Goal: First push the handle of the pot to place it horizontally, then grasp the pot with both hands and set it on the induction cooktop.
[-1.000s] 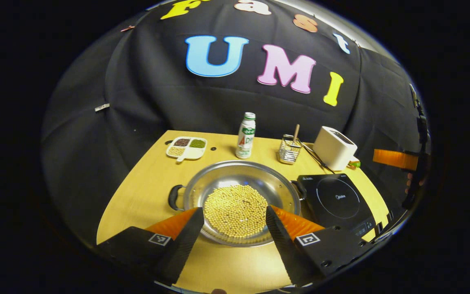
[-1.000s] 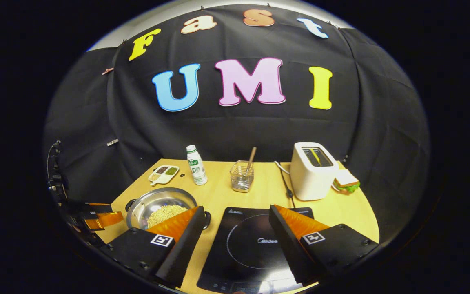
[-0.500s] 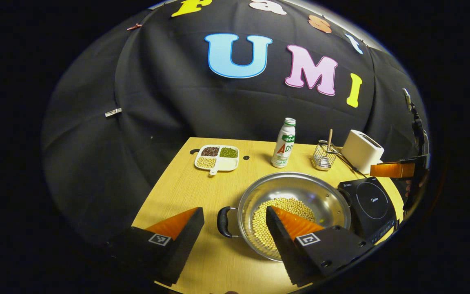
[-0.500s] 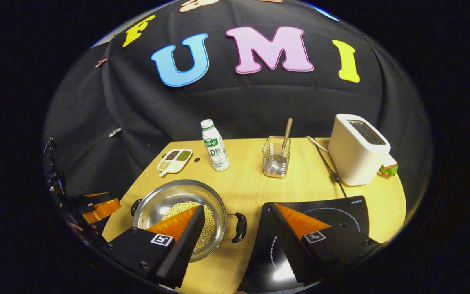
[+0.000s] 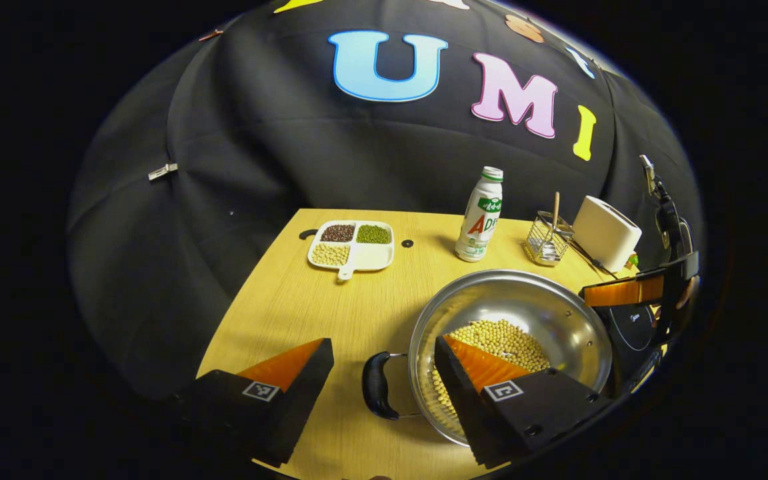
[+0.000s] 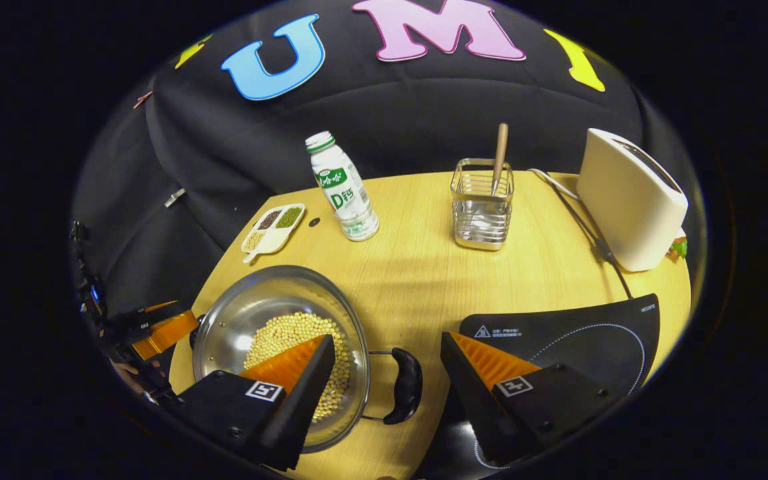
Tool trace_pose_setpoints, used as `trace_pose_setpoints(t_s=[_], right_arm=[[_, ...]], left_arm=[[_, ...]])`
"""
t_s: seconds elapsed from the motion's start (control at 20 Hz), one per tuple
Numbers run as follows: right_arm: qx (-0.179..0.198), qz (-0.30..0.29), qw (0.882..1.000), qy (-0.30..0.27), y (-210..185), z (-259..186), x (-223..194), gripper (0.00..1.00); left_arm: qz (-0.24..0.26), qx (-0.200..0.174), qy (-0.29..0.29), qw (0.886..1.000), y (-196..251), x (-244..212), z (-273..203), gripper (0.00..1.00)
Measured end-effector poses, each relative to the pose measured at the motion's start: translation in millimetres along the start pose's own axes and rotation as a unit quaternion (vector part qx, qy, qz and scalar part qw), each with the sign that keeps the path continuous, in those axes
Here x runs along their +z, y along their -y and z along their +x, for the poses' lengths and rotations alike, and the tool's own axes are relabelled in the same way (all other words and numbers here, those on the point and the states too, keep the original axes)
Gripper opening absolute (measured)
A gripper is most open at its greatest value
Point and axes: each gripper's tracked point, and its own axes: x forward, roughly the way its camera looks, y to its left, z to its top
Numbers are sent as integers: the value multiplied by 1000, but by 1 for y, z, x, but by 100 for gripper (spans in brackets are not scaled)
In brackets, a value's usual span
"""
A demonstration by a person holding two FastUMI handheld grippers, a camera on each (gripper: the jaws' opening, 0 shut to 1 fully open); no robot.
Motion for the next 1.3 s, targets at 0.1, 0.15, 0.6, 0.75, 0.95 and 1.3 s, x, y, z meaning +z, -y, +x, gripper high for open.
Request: trace_pose_setpoints(t_s=[0.1, 0.15, 0.6, 0.75, 0.95, 1.3], right_arm=[[-5, -9, 1000, -17, 3, 9, -11, 99], [-5, -10, 1000, -27, 3, 12, -17, 99], [-35, -39, 998, -26, -8, 28, -33, 95], [-53, -44, 997, -31, -3, 32, -41, 86], [-58, -49, 996, -39, -13, 37, -53, 79], [-66, -44, 996, -35, -20, 40, -60, 74]], left_arm=[[-9, -2, -9, 1000, 1, -5, 13, 96], [-14, -1, -18, 1000, 0, -11, 20, 95], [-41, -20, -74, 996, 1, -45, 46, 88], [-45, -26, -78, 996, -1, -50, 47, 73], [-48, -27, -83, 995, -9, -58, 46, 68], [-46, -30, -87, 995, -20, -62, 43, 68]])
